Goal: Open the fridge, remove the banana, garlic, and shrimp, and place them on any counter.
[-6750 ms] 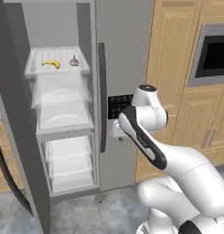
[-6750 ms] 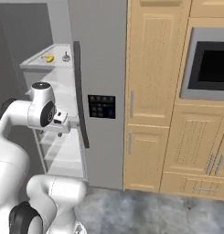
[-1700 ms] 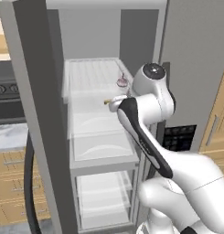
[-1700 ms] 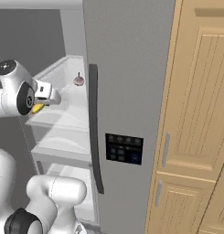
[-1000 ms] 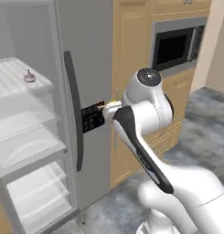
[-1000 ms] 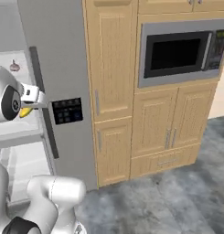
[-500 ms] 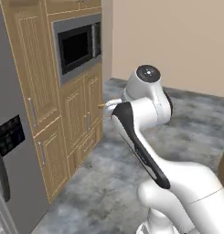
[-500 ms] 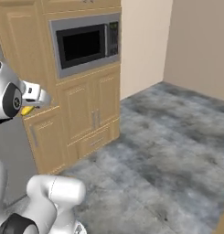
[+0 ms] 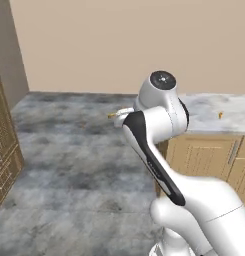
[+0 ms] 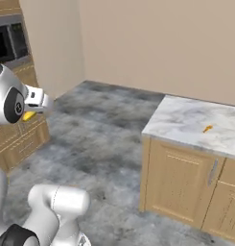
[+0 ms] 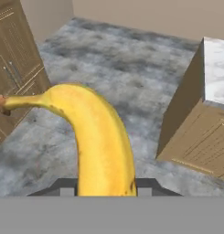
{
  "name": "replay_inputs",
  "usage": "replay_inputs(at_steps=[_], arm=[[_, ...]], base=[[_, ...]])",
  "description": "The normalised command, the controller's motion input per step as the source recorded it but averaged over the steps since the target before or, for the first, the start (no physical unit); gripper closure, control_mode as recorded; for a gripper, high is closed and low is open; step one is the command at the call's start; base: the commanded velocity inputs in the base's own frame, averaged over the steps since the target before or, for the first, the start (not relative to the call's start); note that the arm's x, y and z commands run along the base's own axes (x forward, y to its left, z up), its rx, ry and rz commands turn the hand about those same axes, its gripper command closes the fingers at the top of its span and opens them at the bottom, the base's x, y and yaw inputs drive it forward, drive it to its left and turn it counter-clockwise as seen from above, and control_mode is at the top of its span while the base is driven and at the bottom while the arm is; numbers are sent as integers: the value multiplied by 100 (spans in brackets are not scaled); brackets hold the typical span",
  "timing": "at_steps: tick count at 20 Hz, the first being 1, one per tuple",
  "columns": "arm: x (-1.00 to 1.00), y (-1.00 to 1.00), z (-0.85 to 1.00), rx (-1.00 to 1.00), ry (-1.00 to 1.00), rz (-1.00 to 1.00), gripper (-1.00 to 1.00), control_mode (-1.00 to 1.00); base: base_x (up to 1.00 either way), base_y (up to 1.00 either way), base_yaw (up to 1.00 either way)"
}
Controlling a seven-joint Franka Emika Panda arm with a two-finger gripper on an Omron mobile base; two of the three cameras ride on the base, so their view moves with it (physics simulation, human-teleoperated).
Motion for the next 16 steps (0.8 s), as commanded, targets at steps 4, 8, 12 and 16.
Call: replay_inputs(at_steps=[4,8,12,16], arm=[[0,0,0,0,0,0,100,100],[0,0,0,0,0,0,100,100],[0,0,0,0,0,0,100,100],[0,0,0,0,0,0,100,100]], base=[[25,-100,-55],[76,-98,-43],[98,-44,-28],[100,-11,-21]])
